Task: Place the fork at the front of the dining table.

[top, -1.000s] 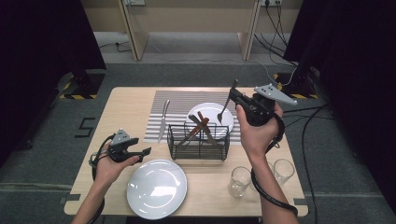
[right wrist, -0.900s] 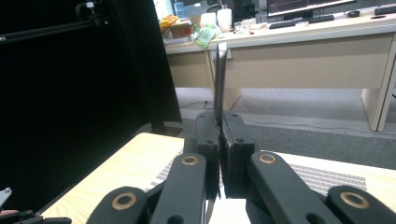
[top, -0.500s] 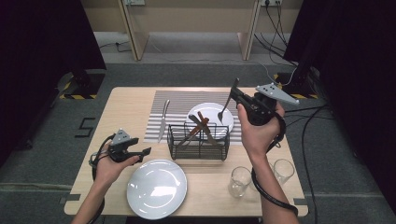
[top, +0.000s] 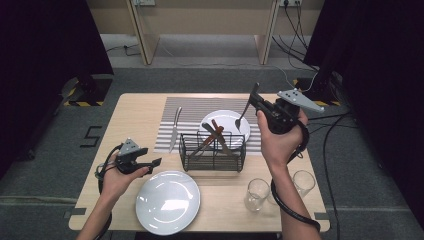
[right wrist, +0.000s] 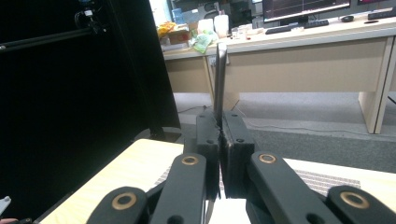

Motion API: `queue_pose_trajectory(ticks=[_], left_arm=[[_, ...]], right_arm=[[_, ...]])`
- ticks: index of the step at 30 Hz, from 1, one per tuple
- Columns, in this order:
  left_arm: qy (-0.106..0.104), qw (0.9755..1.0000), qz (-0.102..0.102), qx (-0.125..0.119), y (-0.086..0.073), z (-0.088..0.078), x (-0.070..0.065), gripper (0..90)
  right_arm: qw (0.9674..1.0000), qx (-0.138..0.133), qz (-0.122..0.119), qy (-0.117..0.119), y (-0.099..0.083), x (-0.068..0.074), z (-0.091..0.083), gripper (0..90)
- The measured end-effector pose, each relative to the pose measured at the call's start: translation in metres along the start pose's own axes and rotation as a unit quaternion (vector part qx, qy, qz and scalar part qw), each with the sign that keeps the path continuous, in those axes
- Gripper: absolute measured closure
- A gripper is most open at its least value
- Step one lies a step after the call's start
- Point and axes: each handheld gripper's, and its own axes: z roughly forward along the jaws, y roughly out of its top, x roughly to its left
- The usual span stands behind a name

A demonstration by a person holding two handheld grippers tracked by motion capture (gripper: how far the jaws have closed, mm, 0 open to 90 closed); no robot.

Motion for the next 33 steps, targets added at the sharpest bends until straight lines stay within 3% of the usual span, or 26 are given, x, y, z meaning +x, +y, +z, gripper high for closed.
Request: queue_pose_trajectory(ticks=[33], left_arm=[[0.000,1.0000,0.002,-0.002,0.0011,-0.0016,-0.0009,28.9]], right_arm=[[0.9999,-0.004,0.002,-0.011,0.0007,-0.0063,-0.0059,87.3]])
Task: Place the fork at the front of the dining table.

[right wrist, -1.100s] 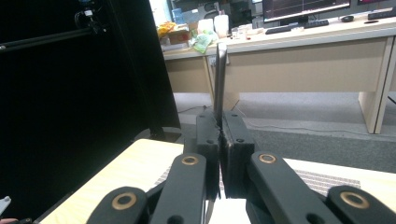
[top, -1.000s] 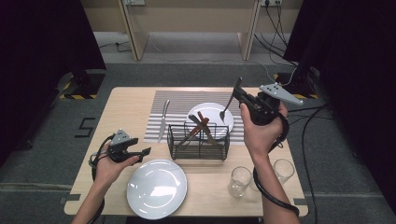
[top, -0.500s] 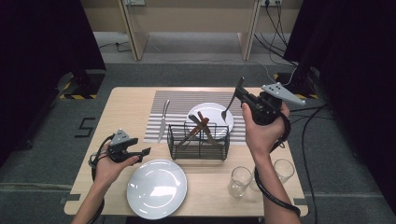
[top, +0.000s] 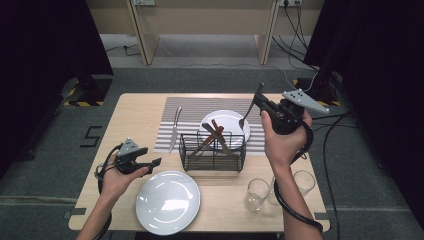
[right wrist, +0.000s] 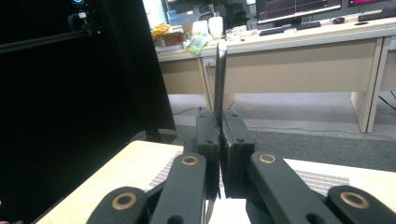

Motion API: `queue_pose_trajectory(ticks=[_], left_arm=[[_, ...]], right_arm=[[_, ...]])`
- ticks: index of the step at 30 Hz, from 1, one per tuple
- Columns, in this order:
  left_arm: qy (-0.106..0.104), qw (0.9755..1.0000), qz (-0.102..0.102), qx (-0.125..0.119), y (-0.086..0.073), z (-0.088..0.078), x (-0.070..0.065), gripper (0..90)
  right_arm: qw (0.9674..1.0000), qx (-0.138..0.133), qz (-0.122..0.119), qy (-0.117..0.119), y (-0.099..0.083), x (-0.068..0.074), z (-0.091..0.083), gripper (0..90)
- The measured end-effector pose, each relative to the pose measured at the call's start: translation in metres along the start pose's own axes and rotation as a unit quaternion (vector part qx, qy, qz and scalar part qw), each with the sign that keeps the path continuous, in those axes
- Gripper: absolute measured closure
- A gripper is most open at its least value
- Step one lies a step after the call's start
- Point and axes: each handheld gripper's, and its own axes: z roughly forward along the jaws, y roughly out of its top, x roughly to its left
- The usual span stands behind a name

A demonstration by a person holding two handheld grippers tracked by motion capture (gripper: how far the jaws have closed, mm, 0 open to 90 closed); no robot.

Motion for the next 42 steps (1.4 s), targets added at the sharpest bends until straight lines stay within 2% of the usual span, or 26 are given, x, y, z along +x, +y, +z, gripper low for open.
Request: queue_pose_trajectory(ticks=[13,26,42], left_arm=[[0.000,1.0000,0.000,-0.003,0.001,0.000,0.000,28.9],[-0.001,1.0000,-0.001,-0.002,0.001,0.000,0.000,29.0],[0.001,1.0000,-0.001,-0.002,0.001,0.000,0.000,29.0]], right_arm=[[1.0000,-0.003,-0.002,-0.007,0.002,-0.004,-0.003,87.3],[0.9998,-0.006,0.006,-0.015,0.000,-0.012,-0.008,87.3],[0.9996,0.000,0.008,-0.026,-0.003,-0.021,-0.011,87.3]])
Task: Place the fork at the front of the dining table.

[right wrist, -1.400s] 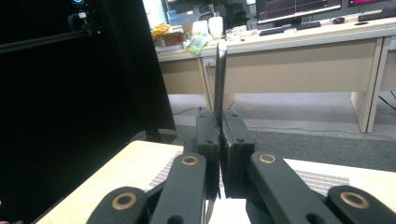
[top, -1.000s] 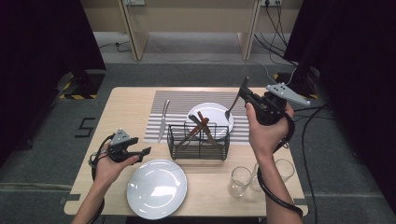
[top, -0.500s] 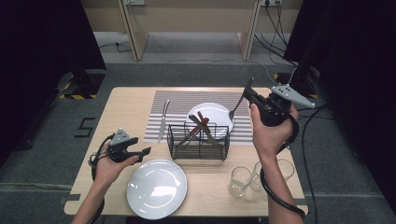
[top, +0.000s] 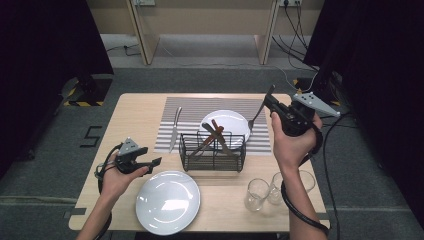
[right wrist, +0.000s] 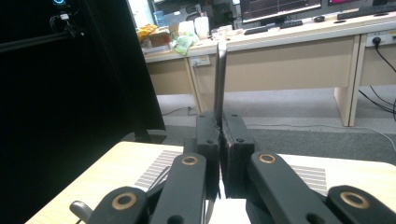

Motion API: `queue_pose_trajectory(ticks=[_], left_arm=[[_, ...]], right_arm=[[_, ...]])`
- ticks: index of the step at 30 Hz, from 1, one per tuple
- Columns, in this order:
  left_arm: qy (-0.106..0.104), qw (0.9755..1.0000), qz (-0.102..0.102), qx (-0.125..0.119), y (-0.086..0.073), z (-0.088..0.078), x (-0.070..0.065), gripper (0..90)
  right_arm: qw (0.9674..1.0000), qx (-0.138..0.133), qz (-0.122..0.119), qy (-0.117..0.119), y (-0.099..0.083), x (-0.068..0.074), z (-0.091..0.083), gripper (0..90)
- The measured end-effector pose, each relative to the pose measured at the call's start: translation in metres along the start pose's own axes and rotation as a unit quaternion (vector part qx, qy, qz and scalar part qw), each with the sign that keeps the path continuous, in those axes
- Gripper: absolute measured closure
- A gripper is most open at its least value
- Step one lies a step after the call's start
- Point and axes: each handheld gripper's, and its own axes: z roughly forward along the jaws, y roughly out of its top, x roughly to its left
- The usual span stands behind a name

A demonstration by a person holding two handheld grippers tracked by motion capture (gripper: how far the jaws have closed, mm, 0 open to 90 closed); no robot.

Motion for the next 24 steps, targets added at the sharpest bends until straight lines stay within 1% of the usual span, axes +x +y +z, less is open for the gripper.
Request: queue_pose_trajectory(ticks=[5,10,15,24], left_arm=[[0.000,1.0000,0.000,0.000,0.0001,-0.0004,0.0002,29.0],[0.002,1.0000,0.000,0.000,0.0001,-0.0014,0.0011,29.0],[0.001,1.0000,0.000,-0.001,0.0002,-0.0009,0.0005,29.0],[0.001,1.0000,-0.001,0.001,0.0001,-0.0005,0.0009,29.0]], right_arm=[[1.0000,-0.001,-0.001,-0.003,-0.0004,-0.0018,-0.0007,87.3],[1.0000,0.004,-0.002,-0.004,-0.0021,-0.0037,-0.0003,87.4],[1.0000,0.004,0.001,-0.008,-0.0033,-0.0054,-0.0006,87.4],[0.9999,0.011,0.005,-0.010,-0.0082,-0.0082,0.0010,87.3]])
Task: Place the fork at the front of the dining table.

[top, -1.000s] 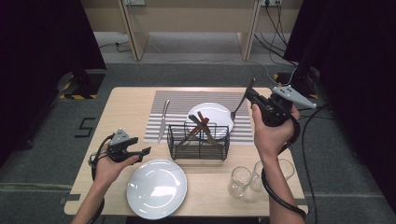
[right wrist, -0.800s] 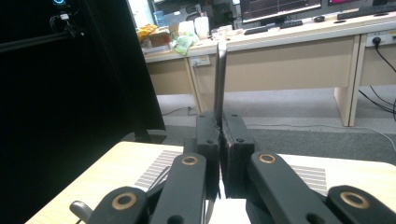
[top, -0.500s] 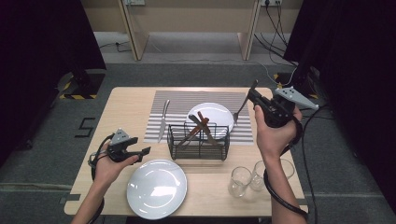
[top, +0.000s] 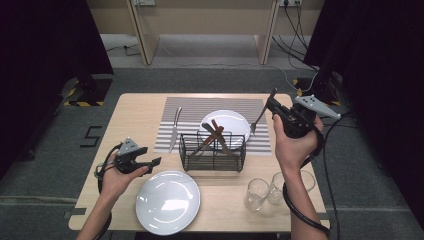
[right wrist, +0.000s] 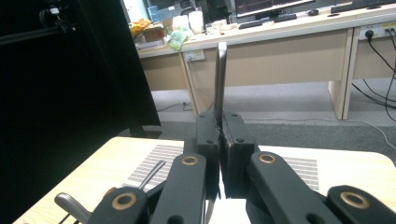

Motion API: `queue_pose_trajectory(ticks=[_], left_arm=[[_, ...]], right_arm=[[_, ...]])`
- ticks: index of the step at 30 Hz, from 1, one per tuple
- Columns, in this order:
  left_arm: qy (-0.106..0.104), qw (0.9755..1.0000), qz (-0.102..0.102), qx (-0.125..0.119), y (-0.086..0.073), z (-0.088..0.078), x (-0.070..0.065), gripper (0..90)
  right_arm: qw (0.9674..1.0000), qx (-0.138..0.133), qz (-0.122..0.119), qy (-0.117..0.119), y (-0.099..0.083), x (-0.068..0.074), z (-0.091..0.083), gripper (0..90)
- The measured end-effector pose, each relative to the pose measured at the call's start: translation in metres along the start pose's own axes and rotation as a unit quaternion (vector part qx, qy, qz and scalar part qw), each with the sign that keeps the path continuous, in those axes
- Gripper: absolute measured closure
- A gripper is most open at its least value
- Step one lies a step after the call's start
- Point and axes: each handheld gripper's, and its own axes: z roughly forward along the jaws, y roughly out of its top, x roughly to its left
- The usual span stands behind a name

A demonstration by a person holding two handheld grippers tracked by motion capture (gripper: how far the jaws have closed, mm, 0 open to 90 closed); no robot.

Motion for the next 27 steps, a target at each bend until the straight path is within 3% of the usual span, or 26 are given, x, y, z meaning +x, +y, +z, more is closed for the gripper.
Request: queue_pose_trajectory(ticks=[27], left_arm=[[0.000,1.0000,0.000,0.000,0.000,-0.001,-0.001,29.1]], right_arm=[[0.9997,0.018,0.008,-0.013,-0.011,-0.014,0.003,87.3]])
